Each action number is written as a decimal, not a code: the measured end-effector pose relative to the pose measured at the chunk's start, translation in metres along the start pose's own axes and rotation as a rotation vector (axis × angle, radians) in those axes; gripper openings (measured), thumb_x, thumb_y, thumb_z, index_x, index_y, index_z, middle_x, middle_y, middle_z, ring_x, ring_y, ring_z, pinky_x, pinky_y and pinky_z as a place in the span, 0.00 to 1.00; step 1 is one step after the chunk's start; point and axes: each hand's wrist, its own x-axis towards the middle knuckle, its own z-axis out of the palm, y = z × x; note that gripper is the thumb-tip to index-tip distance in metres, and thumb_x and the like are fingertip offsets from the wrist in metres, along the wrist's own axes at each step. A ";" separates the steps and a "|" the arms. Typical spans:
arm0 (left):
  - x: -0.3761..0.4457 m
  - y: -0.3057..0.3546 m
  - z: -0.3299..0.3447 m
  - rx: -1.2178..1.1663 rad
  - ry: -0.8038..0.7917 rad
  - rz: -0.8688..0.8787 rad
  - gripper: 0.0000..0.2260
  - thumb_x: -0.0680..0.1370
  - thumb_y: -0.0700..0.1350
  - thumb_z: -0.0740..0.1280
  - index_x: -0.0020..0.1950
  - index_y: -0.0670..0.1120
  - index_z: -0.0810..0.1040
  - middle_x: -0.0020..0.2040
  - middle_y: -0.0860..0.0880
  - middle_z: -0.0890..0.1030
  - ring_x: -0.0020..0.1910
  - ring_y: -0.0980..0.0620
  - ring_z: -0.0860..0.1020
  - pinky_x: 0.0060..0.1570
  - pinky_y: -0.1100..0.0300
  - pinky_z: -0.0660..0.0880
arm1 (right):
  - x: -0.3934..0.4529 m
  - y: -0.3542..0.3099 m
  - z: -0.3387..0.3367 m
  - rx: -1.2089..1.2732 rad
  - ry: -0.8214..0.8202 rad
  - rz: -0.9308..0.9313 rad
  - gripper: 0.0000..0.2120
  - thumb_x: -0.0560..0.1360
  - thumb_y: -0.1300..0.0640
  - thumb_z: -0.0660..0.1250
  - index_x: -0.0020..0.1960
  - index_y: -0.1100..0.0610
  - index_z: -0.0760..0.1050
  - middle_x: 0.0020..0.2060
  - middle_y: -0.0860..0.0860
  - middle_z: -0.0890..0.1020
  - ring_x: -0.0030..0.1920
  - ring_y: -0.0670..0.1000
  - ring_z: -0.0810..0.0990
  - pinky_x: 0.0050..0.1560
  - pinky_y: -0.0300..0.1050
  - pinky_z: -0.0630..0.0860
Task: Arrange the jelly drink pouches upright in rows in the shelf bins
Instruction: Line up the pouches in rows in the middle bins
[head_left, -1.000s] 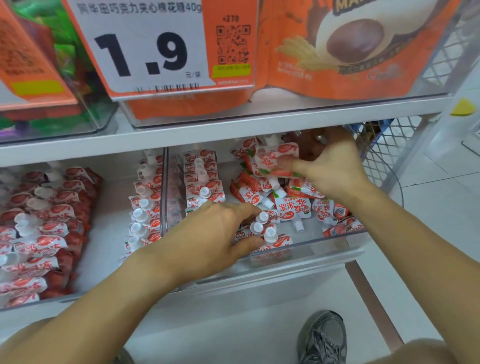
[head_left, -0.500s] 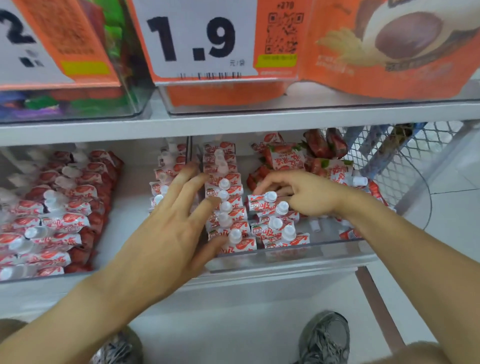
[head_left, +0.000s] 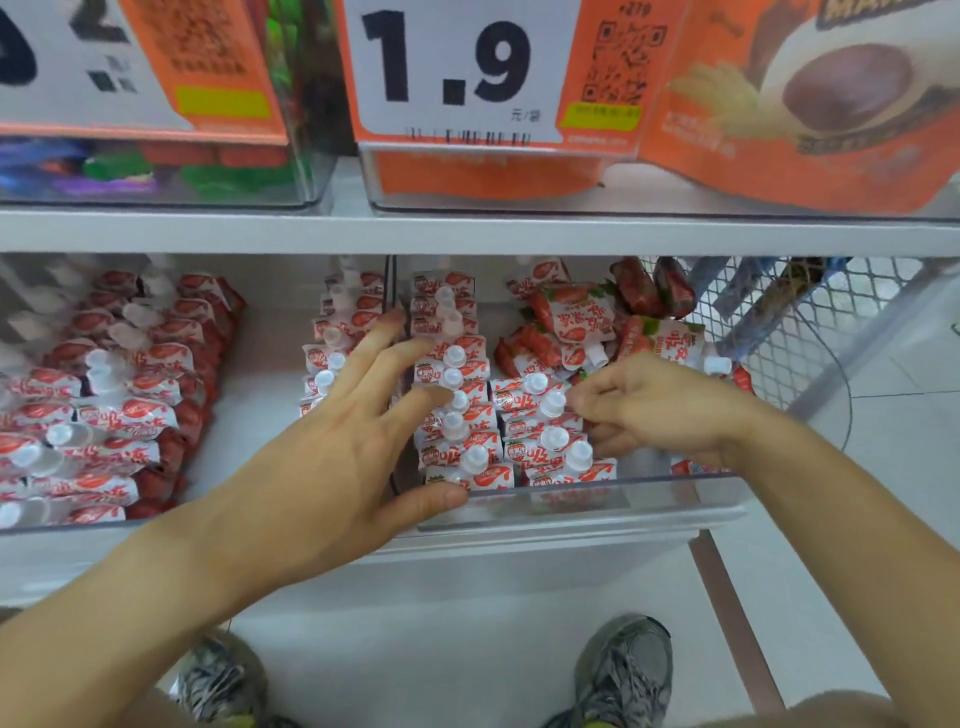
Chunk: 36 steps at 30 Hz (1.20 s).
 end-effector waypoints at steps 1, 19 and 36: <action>0.000 0.000 0.000 0.003 0.000 -0.002 0.30 0.74 0.68 0.57 0.66 0.48 0.72 0.72 0.46 0.63 0.77 0.45 0.52 0.72 0.51 0.57 | -0.001 -0.001 0.002 -0.012 0.006 -0.005 0.09 0.80 0.57 0.66 0.55 0.61 0.80 0.43 0.49 0.84 0.45 0.47 0.84 0.60 0.51 0.79; 0.004 0.000 0.003 -0.018 0.016 -0.028 0.31 0.72 0.69 0.59 0.64 0.47 0.74 0.69 0.46 0.66 0.76 0.44 0.55 0.69 0.48 0.65 | 0.013 0.000 -0.027 -0.315 0.482 -0.128 0.13 0.74 0.58 0.73 0.57 0.52 0.77 0.50 0.50 0.84 0.43 0.49 0.84 0.53 0.51 0.81; 0.106 0.035 -0.013 -0.158 0.135 -0.157 0.31 0.72 0.59 0.71 0.71 0.54 0.65 0.62 0.49 0.76 0.58 0.47 0.75 0.48 0.58 0.71 | 0.016 -0.018 -0.021 0.013 0.569 -0.679 0.12 0.74 0.70 0.69 0.48 0.54 0.82 0.45 0.50 0.85 0.43 0.46 0.85 0.46 0.41 0.82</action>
